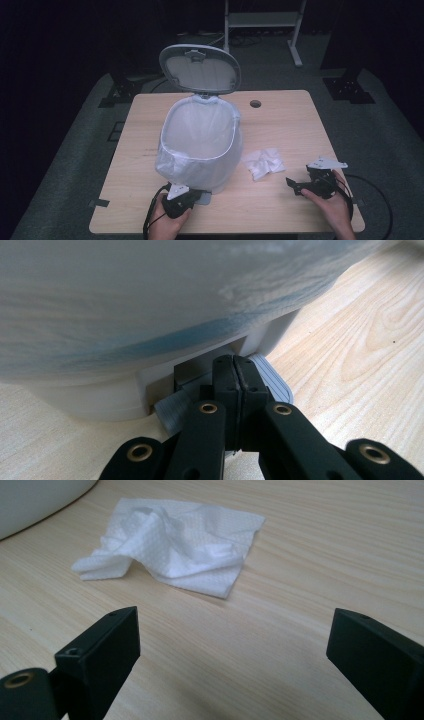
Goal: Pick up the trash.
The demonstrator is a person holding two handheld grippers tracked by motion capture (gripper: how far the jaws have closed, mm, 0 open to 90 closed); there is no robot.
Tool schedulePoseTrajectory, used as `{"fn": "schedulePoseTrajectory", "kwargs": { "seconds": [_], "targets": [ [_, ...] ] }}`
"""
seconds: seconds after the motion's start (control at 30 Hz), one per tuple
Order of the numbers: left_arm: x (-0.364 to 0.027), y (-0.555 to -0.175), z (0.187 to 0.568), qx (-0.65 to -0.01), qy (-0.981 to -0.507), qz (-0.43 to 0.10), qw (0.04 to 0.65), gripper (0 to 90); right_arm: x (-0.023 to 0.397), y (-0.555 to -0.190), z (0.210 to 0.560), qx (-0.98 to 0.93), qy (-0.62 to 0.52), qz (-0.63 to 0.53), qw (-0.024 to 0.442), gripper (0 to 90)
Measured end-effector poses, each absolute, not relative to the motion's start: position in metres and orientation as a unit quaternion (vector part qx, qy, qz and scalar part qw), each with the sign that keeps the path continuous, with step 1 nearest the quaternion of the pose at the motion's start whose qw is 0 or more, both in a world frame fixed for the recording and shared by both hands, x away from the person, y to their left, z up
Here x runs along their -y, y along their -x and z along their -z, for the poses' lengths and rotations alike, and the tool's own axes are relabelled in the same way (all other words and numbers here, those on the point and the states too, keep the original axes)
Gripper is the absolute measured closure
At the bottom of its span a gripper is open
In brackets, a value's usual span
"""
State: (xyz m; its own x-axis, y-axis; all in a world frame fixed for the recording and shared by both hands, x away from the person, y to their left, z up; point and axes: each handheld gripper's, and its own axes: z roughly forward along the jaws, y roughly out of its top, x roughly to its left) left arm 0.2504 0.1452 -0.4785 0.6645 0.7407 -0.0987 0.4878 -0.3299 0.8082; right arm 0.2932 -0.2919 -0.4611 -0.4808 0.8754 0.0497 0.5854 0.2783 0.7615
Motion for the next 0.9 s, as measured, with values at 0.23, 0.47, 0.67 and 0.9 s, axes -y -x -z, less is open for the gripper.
{"fn": "schedulePoseTrajectory", "kwargs": {
  "seconds": [0.23,0.47,0.67,0.9],
  "targets": [
    [-0.145,-0.250,0.479,-0.383,-0.802,-0.146,0.434,89.7,0.285,-0.300,0.458,-0.778,-0.465,-0.379,0.186,5.8],
    [-0.145,-0.250,0.478,-0.384,-0.802,-0.146,0.434,89.7,0.278,-0.307,0.454,-0.779,-0.461,-0.385,0.180,5.8],
    [-0.145,-0.250,0.478,-0.384,-0.802,-0.146,0.434,89.7,0.273,-0.312,0.451,-0.776,-0.459,-0.394,0.180,8.7],
    [-0.145,-0.251,0.478,-0.384,-0.802,-0.145,0.434,89.7,0.266,-0.318,0.449,-0.775,-0.457,-0.398,0.179,12.0]
  ]
}}
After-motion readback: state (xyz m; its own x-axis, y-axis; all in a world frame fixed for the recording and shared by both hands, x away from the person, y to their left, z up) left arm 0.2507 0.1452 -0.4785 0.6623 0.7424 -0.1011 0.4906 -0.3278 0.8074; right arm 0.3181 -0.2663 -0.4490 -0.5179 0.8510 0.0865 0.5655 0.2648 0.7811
